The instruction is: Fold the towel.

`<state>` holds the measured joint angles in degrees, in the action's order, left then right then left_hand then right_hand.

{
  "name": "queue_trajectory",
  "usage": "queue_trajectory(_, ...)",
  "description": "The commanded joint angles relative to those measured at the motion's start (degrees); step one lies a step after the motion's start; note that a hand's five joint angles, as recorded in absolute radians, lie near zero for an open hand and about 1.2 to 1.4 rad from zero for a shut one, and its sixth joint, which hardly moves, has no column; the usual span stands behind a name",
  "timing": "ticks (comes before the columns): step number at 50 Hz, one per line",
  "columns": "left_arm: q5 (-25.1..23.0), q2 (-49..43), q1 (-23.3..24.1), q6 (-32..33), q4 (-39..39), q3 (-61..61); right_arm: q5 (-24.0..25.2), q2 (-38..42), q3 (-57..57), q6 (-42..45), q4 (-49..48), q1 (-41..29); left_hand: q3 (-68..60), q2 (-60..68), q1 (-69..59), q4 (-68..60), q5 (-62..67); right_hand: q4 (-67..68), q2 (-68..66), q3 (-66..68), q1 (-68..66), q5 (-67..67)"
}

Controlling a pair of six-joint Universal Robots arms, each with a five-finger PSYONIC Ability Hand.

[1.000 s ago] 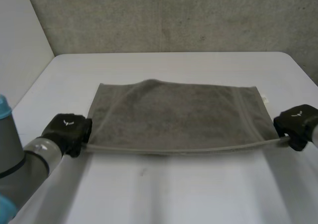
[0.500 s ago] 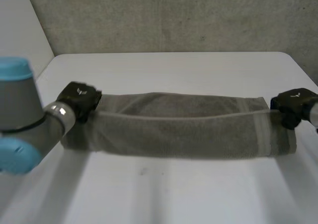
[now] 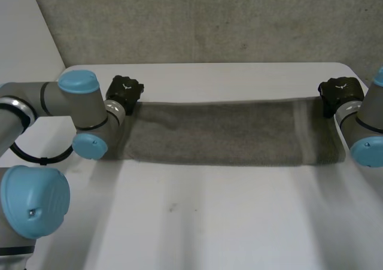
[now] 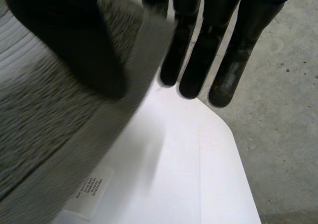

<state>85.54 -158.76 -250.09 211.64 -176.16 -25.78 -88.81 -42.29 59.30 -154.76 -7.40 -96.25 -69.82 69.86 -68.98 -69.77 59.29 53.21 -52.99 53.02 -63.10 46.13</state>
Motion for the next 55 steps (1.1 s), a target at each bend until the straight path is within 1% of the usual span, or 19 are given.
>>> queue_trajectory(1,-1.1,-0.9,0.3,-2.4,-0.4,0.3,0.0,1.6,-1.4,0.0,-0.3,-0.2,59.8,-59.9,59.0,59.8,-59.3,-43.2,43.0,-43.0,53.1,-46.1)
queue_trajectory(3,-1.1,-0.7,0.5,-3.9,-0.6,0.5,0.1,1.2,-1.5,-0.1,-0.3,-0.3,54.4,-54.4,53.5,54.3,-53.9,-43.2,43.0,-43.0,53.1,-46.1)
queue_trajectory(4,-0.8,-0.3,0.6,-5.3,-0.6,0.6,0.0,0.3,-1.5,-0.1,-0.3,-0.3,59.8,-59.9,59.0,59.8,-59.3,-43.2,43.0,-43.0,53.1,-46.1)
queue_trajectory(14,-0.3,7.8,-0.6,-17.3,1.9,-3.4,0.3,-11.2,5.5,-1.0,-0.1,-0.1,59.8,-59.9,59.0,59.8,-59.3,-43.2,43.0,-43.0,53.1,-46.1)
queue_trajectory(16,0.1,13.7,-1.3,-21.0,4.9,-9.3,0.5,-13.9,7.7,-1.0,0.1,-0.1,59.8,-59.9,59.0,59.8,-59.3,-43.2,43.0,-43.0,53.1,-46.1)
queue_trajectory(17,0.1,13.7,-1.3,-21.0,4.9,-9.4,0.5,-16.3,10.0,-1.0,0.4,0.0,59.8,-59.9,59.0,59.8,-59.3,-43.2,43.0,-43.0,53.1,-46.1)
queue_trajectory(19,-0.1,20.8,-2.1,-23.4,6.7,-17.9,0.5,-18.7,12.4,-1.0,0.5,0.2,59.8,-59.9,59.0,59.8,-59.3,-43.2,43.0,-43.0,53.1,-46.1)
queue_trajectory(21,-0.3,24.6,-2.3,-24.1,6.7,-22.7,0.5,-23.0,17.5,-0.8,1.3,0.3,59.8,-59.9,59.0,59.8,-59.3,-43.2,43.0,-43.0,53.1,-46.1)
queue_trajectory(25,-0.6,32.2,-2.7,-24.6,6.1,-32.8,0.5,-26.4,21.7,-0.7,4.2,0.4,59.8,-59.9,59.0,59.8,-59.3,-43.2,43.0,-43.0,53.1,-46.1)
queue_trajectory(27,-0.6,38.9,-2.8,-24.7,4.1,-41.8,0.6,-27.7,23.5,-0.6,5.9,0.3,59.8,-59.9,59.0,59.8,-59.3,-43.2,43.0,-43.0,53.1,-46.1)
queue_trajectory(30,-0.6,42.1,-2.9,-24.7,2.6,-46.3,1.0,-28.8,27.0,-0.5,9.0,0.5,59.8,-59.9,59.0,59.8,-59.3,-43.2,43.0,-43.0,53.1,-46.1)
queue_trajectory(32,-0.6,47.0,-3.1,-24.7,-1.4,-54.8,1.1,-28.9,28.8,-0.4,9.5,0.5,59.8,-59.9,59.0,59.8,-59.3,-43.2,43.0,-43.0,53.1,-46.1)
queue_trajectory(38,-0.7,53.0,-3.5,-24.8,-9.1,-66.3,2.8,-29.0,34.3,0.2,9.4,0.5,59.8,-59.9,59.0,59.8,-59.3,-43.2,43.0,-43.0,53.1,-46.1)
queue_trajectory(40,-0.7,55.8,-3.7,-24.8,-14.5,-72.5,4.1,-28.2,36.1,0.3,7.6,0.6,59.8,-59.9,59.0,59.8,-59.3,-43.2,43.0,-43.0,53.1,-46.1)
queue_trajectory(41,-0.7,55.8,-3.7,-24.8,-14.6,-72.5,4.1,-28.2,36.1,0.3,7.6,0.6,59.8,-59.9,59.0,59.8,-59.3,-43.2,43.0,-43.0,53.1,-46.1)
queue_trajectory(46,-0.6,57.2,-4.2,-25.0,-25.0,-80.5,4.8,-25.3,38.2,0.4,1.2,1.9,59.8,-59.9,59.0,59.8,-59.3,-43.2,43.0,-43.0,53.1,-46.1)
queue_trajectory(49,-0.6,57.2,-4.5,-25.0,-26.9,-81.7,5.1,-22.8,38.8,0.4,-4.0,2.5,59.8,-59.9,59.0,59.8,-59.3,-36.4,36.2,-36.2,46.3,-39.3)
queue_trajectory(51,-0.6,57.2,-4.8,-25.0,-28.9,-83.5,6.3,-20.4,39.2,0.4,-8.6,3.1,59.8,-59.9,59.0,59.8,-59.3,-26.9,26.6,-26.7,36.7,-29.8)
queue_trajectory(55,-0.6,57.2,-4.5,-25.0,-29.4,-84.7,7.6,-19.1,39.7,0.5,-11.6,4.4,59.8,-59.9,59.0,59.8,-59.3,-21.1,20.9,-20.9,31.0,-24.0)
